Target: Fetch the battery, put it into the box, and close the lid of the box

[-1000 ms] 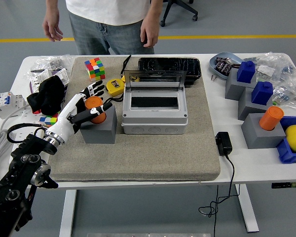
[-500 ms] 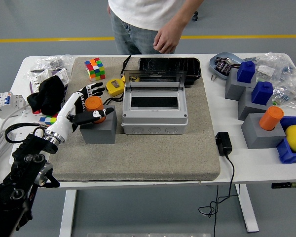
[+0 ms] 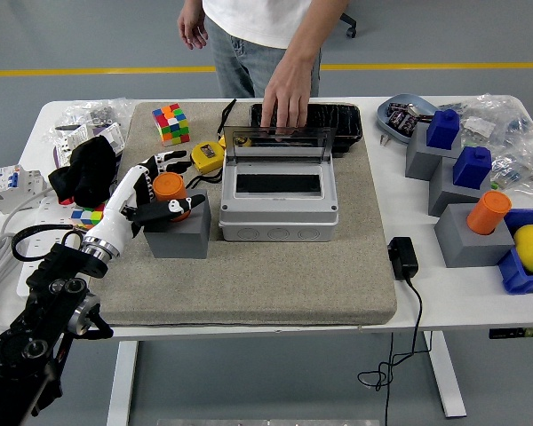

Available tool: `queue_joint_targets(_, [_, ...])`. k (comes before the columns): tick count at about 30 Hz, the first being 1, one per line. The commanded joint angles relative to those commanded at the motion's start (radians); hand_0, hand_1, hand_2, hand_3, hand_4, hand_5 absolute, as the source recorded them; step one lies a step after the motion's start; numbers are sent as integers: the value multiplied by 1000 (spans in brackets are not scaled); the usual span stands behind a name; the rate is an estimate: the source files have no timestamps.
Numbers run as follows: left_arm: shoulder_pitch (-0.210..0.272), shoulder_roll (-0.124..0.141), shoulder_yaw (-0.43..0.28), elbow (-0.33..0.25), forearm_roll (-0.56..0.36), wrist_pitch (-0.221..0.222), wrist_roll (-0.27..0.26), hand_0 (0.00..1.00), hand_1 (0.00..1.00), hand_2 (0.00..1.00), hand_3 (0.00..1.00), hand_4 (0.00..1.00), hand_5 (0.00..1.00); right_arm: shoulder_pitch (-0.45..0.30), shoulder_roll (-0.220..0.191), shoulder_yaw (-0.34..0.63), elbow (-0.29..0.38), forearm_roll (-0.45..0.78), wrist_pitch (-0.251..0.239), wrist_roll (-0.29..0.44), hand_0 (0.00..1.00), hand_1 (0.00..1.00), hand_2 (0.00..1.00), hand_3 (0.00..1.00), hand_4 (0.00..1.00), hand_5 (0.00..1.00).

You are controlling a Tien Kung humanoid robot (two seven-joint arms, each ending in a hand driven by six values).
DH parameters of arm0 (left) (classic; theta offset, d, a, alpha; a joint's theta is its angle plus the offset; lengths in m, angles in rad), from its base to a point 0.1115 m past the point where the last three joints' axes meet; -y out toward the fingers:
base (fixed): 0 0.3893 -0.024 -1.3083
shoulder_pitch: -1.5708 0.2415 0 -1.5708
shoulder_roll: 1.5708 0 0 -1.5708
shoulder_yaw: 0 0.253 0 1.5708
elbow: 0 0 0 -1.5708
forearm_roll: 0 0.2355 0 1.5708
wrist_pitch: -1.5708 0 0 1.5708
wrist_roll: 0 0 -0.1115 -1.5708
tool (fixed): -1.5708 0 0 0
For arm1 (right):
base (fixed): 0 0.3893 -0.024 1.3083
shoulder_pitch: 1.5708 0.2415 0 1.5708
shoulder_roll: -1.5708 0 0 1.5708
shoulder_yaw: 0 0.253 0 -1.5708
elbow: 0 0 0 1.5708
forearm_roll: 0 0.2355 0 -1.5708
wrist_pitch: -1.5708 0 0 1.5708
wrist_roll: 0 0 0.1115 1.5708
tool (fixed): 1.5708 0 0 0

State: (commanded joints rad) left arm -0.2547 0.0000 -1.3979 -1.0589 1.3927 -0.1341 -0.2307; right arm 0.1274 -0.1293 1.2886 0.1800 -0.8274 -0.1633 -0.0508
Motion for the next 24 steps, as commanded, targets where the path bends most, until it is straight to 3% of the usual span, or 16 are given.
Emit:
queue_joint_targets(9, [-5,0,14,2,-42,30,-7,690,739,669,701,998,61,3,0,2,0,-1,1,0,844,830,808,832,998,998])
queue_joint_targets(24, [-10,0,21,-5,-42,43,-13,718,750,661,686,998,77,5,0,3,0,-1,1,1,844,831,808,832,998,998])
